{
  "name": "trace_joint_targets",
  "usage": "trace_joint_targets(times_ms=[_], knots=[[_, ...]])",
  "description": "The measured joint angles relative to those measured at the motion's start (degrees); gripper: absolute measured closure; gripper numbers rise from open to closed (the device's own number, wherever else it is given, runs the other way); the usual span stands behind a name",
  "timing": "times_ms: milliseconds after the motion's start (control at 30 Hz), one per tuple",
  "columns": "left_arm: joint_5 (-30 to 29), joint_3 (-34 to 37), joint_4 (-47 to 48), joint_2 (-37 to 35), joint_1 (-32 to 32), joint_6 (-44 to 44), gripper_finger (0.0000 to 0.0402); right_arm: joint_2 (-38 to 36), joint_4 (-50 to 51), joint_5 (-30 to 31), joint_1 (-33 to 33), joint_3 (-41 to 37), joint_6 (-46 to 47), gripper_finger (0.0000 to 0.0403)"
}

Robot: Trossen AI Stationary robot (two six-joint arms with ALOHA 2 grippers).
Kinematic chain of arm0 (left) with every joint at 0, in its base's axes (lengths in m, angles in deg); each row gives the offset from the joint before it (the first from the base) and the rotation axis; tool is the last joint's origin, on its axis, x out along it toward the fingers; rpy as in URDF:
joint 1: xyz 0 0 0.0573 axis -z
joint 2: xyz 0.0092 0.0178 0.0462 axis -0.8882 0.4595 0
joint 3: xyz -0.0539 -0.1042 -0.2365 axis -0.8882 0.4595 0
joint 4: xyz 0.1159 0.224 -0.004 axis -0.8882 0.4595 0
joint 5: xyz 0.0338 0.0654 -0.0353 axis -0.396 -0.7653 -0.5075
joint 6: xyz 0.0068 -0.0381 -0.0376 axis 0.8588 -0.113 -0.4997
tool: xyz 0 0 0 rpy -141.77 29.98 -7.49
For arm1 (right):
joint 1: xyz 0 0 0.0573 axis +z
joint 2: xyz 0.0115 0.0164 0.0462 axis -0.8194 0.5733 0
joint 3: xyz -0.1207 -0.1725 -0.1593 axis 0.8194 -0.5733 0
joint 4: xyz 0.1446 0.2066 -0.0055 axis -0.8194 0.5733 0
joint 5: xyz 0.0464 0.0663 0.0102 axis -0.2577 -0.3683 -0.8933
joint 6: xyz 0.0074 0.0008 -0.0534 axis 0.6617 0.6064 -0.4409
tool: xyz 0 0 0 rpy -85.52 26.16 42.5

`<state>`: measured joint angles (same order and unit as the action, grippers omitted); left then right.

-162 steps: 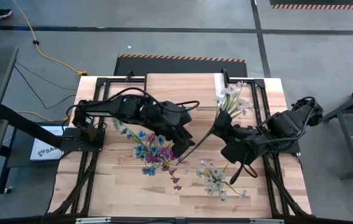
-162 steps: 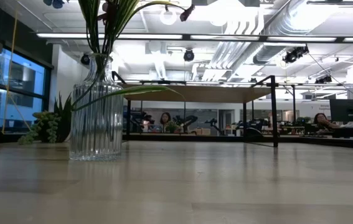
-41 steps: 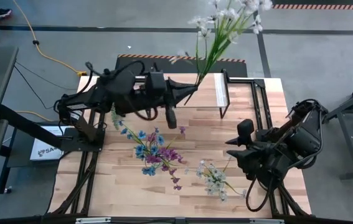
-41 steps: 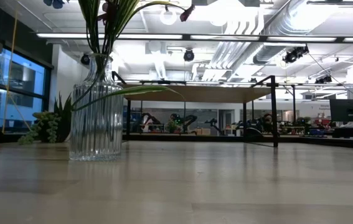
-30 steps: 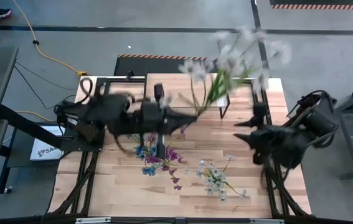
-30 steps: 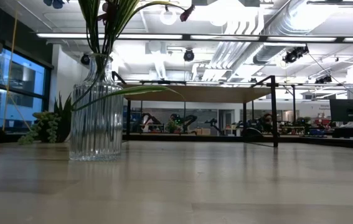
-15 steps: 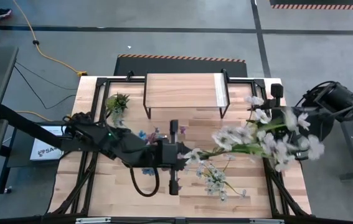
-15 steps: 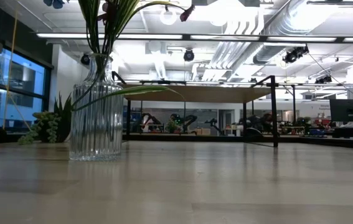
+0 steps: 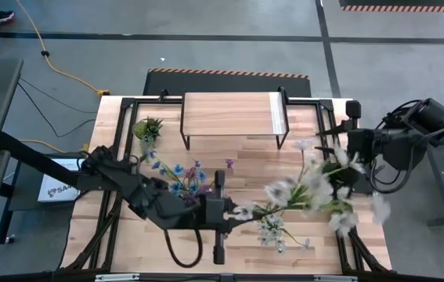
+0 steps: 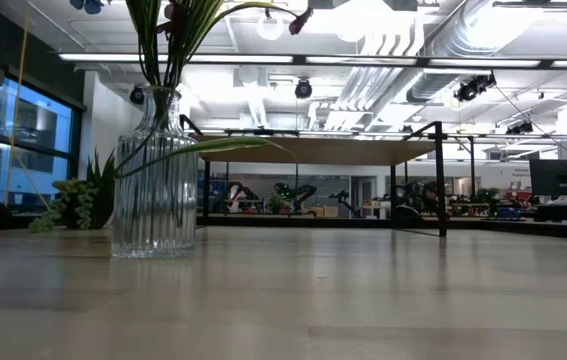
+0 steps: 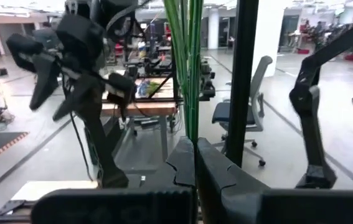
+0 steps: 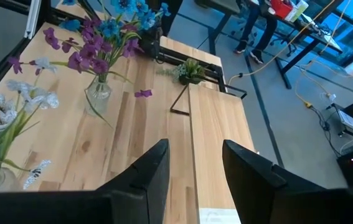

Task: Pick and place flowers into a vace then onto a shelf
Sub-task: Put the white flowers into the right transparent vase

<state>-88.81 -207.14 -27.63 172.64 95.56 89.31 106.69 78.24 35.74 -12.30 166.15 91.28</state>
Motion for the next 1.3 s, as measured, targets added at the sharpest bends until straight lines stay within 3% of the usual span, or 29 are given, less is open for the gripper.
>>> trace_joint_targets(times_ms=[367,800,1100,1300], knots=[[-1.95,7.45,-8.55,0.06,0.81,-2.43,0.0371,-0.25,-1.73,-0.86,0.02,0.0,-1.29,0.0263],[-2.63,7.69,-10.16,-0.01,0.82,-1.98,0.0371,-0.13,-7.54,-5.32,0.0,-0.22,-1.27,0.0263],[-2.54,7.69,-10.19,-0.01,0.05,-0.48,0.0371,0.46,-22.28,-10.79,0.02,-4.7,-3.84,0.0263],[-2.32,7.69,-10.17,-0.01,-1.25,1.04,0.0371,0.51,-35.07,-11.3,0.0,-11.02,-5.4,0.0263]])
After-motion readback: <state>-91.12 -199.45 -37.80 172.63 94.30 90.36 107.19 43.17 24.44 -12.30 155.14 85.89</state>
